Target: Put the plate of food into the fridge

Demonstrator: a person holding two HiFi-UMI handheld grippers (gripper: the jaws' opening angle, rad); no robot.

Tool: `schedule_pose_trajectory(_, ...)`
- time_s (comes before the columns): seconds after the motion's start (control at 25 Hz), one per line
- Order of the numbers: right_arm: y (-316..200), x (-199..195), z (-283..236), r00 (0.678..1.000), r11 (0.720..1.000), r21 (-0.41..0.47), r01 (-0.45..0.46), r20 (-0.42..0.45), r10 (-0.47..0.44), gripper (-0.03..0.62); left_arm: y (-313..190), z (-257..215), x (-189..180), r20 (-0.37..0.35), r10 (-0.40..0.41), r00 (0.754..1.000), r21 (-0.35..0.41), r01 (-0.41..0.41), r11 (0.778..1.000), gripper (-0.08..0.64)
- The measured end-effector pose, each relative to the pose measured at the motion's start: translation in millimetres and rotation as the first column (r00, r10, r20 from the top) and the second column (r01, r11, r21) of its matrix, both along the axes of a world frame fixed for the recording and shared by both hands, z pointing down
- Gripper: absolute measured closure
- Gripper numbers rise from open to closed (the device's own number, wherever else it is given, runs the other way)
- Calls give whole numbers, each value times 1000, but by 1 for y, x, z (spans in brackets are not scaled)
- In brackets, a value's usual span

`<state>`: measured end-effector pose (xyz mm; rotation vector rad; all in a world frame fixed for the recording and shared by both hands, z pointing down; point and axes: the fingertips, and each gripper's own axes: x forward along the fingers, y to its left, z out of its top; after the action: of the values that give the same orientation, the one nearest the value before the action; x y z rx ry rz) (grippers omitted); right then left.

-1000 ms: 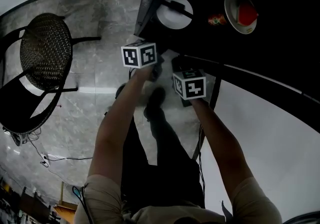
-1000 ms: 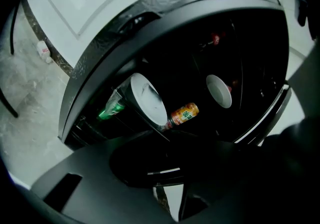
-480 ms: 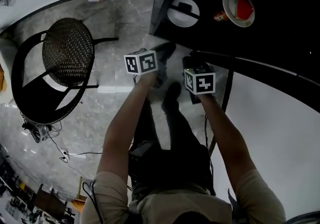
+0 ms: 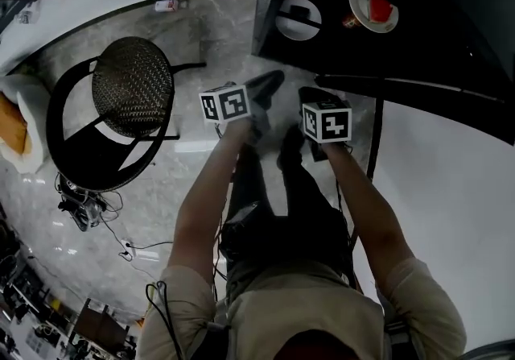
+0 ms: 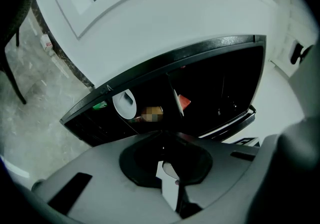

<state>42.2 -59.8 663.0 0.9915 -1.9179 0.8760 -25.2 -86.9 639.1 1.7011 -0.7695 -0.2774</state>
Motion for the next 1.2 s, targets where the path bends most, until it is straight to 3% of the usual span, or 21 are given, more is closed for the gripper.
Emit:
schedule_pose_trajectory(0.56, 11, -14, -75, 998, 998, 18, -63, 27, 62, 569, 36, -87, -20, -8, 38, 999, -12, -38, 999, 545)
schedule_pose_trajectory(1.0, 11, -30, -119, 996, 993, 86, -80, 44, 77, 571, 46, -123, -39, 92, 135, 987, 41, -139, 989, 549)
schedule_pose_trajectory(1.2, 20, -41, -140, 996, 990, 110, -83, 49, 78, 571, 50, -142, -48, 62, 135, 989, 60, -139, 989, 551)
